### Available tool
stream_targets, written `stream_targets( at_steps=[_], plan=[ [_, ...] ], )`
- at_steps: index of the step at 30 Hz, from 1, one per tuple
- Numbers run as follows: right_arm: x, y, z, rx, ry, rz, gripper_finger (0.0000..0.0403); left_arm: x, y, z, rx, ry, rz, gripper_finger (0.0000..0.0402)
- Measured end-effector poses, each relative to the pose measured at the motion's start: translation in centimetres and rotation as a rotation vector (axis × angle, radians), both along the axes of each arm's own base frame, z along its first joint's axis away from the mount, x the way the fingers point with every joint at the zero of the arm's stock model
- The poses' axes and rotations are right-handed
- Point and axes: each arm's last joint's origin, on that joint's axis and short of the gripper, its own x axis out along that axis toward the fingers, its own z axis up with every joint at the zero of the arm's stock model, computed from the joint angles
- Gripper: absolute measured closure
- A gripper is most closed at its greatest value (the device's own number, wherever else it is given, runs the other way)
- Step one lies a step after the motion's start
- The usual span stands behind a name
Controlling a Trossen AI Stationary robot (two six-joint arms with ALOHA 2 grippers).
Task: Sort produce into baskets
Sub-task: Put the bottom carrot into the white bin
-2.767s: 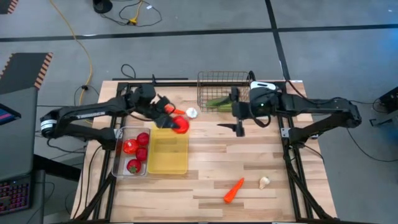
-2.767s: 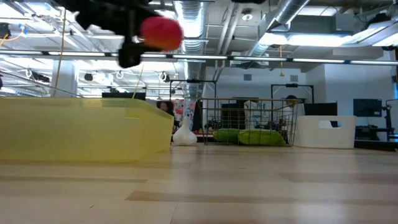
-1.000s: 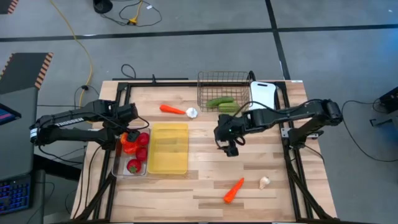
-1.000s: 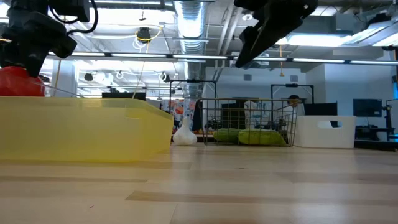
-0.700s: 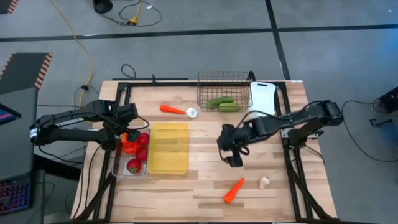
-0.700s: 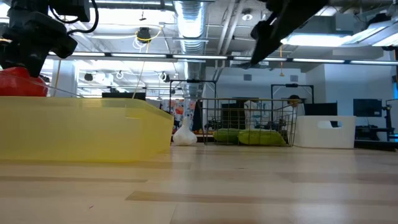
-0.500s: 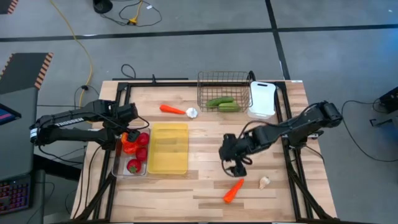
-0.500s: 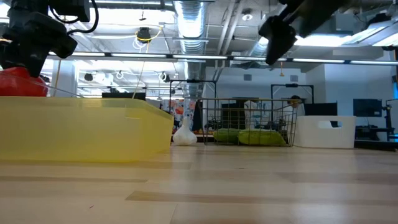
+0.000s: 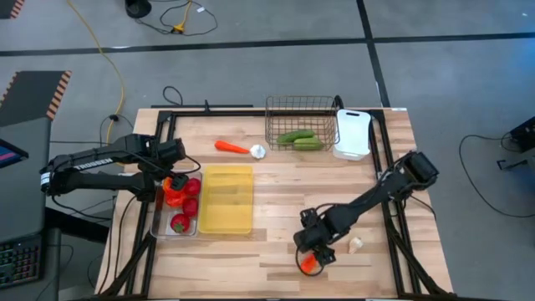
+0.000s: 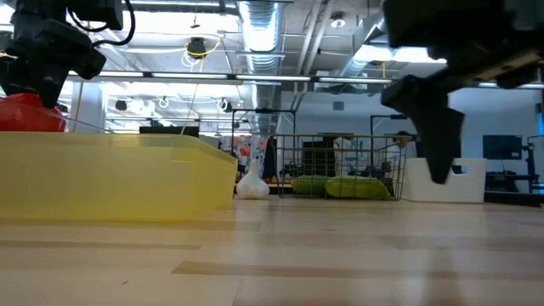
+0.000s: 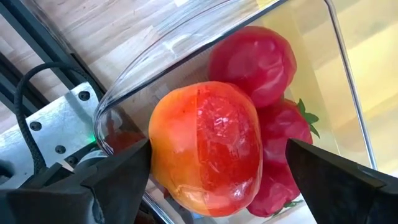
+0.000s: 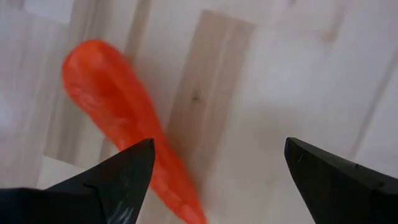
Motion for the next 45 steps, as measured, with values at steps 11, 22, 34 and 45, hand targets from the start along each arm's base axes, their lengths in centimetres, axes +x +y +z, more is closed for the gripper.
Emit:
stream_targets(
  at_steps=[11,22,34,45],
  plan=[
    [-1.5,2.4,0.5,0.035,0.001,-0.021,0.0019,0.0,0.1,0.0,0.019,-0.001,0.003,0.0047],
    [-2.1,4.5,-1.6,-0.036,-0.011,0.05,0.0032,0.1,0.1,0.0,0.029,0.0,0.006,0.0047],
    [-2.0,4.5,-2.5,-0.057,0.013,0.051,0.0147,0.2,0.2,0.0,0.042,-0.015,0.01,0.0047],
    [-1.3,3.4,-2.5,-0.059,0.026,0.029,0.0296,0.2,0.2,0.0,0.042,-0.015,0.01,0.0047]
  ],
)
